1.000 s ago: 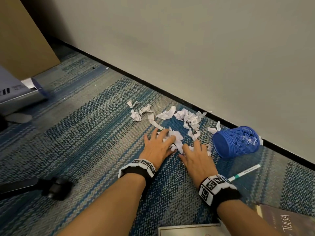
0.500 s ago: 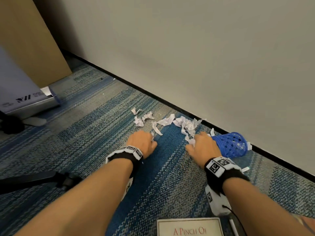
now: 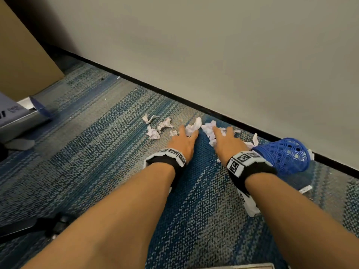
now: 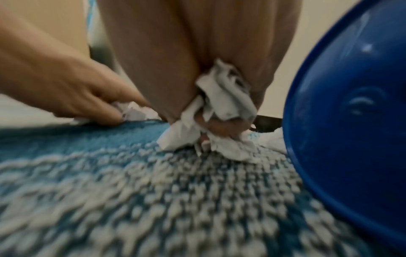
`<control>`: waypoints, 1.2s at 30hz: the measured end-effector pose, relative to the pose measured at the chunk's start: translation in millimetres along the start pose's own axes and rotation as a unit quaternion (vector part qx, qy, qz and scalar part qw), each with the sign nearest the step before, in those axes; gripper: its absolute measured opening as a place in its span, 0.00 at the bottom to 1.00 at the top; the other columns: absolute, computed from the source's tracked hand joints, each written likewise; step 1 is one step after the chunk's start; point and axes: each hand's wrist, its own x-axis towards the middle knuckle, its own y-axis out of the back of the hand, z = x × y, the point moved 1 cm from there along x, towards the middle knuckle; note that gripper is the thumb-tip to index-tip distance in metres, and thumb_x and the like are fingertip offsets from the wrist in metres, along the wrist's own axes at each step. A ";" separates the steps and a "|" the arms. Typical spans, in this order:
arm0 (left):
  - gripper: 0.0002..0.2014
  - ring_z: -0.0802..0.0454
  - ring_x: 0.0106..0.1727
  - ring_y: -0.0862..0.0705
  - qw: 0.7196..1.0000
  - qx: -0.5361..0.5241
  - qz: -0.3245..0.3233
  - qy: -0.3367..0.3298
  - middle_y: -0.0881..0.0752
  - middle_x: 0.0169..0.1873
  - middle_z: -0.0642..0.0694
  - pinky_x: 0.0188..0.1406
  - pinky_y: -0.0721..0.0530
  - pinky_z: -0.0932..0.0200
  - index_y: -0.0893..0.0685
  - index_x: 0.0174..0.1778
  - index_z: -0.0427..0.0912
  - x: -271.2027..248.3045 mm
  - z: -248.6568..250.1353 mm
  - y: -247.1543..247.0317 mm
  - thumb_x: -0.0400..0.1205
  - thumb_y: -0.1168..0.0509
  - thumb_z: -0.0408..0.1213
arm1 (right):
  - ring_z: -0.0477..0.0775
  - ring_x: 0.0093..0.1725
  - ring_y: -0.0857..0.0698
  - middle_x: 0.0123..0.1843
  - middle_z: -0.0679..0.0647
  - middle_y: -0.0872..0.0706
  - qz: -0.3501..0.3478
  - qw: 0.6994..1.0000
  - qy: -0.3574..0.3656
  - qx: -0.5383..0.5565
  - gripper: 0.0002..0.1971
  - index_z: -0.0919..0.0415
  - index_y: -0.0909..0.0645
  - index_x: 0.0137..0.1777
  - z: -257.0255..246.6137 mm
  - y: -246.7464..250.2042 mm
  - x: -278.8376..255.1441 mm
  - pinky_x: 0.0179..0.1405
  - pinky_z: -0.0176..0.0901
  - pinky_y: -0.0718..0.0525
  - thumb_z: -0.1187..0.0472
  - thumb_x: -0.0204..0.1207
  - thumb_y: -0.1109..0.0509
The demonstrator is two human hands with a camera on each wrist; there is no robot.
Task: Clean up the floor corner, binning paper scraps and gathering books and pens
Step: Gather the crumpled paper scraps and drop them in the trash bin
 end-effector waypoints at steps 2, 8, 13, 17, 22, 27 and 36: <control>0.25 0.29 0.59 0.22 0.998 0.054 0.037 -0.003 0.43 0.76 0.30 0.55 0.18 0.38 0.41 0.79 0.42 -2.2 3.1 -6.5 0.85 0.48 0.29 | 0.70 0.58 0.17 0.73 0.65 0.37 0.041 0.999 0.014 -0.027 0.21 0.57 0.39 0.77 -0.9 -4.8 -9.6 0.44 0.55 0.26 0.64 0.85 0.46; 0.20 0.29 0.59 0.21 0.999 0.013 0.019 0.032 0.33 0.67 0.30 0.54 0.20 0.38 0.37 0.75 0.38 -31.7 2.4 -9.3 0.85 0.47 0.32 | 0.68 0.55 0.18 0.64 0.65 0.31 0.043 0.998 0.047 -0.024 0.19 0.57 0.36 0.73 -5.0 -17.4 -43.7 0.49 0.57 0.19 0.67 0.82 0.45; 0.14 0.36 0.57 0.19 0.995 -0.066 -0.043 0.060 0.19 0.61 0.34 0.52 0.21 0.50 0.23 0.64 0.37 -83.2 12.9 -13.6 0.83 0.41 0.35 | 0.68 0.57 0.18 0.64 0.66 0.28 -0.043 0.998 0.028 -0.019 0.15 0.60 0.33 0.68 -2.3 -21.7 -82.1 0.52 0.56 0.20 0.64 0.83 0.42; 0.02 0.39 0.50 0.17 0.995 -0.096 -0.037 0.009 0.16 0.47 0.39 0.46 0.21 0.52 0.22 0.45 0.41 -121.4 40.7 12.8 0.82 0.39 0.33 | 0.67 0.65 0.20 0.66 0.67 0.20 -0.117 0.992 0.042 0.010 0.18 0.63 0.28 0.69 14.5 -7.5 -120.2 0.60 0.53 0.20 0.57 0.82 0.38; 0.04 0.38 0.51 0.17 0.993 -0.079 -0.048 -0.076 0.14 0.47 0.38 0.48 0.19 0.49 0.23 0.41 0.44 -159.3 92.0 62.9 0.81 0.38 0.34 | 0.63 0.63 0.18 0.64 0.63 0.16 -0.084 0.987 0.016 0.133 0.18 0.59 0.24 0.67 49.2 28.4 -189.9 0.60 0.49 0.21 0.55 0.80 0.35; 0.06 0.38 0.48 0.18 0.967 -0.089 -0.047 -0.233 0.14 0.44 0.36 0.46 0.22 0.54 0.20 0.37 0.44 -170.7 156.0 62.6 0.80 0.38 0.33 | 0.63 0.59 0.17 0.59 0.60 0.15 -0.013 0.987 -0.033 0.154 0.12 0.60 0.21 0.59 98.0 59.6 -238.6 0.50 0.44 0.25 0.57 0.79 0.34; 0.08 0.40 0.41 0.22 0.868 -0.026 -0.070 -0.491 0.21 0.34 0.45 0.39 0.29 0.55 0.27 0.33 0.45 -261.7 313.1 51.1 0.79 0.39 0.33 | 0.60 0.59 0.17 0.59 0.59 0.15 0.012 0.967 -0.207 0.146 0.13 0.58 0.21 0.62 182.4 80.2 -424.4 0.49 0.40 0.28 0.58 0.78 0.33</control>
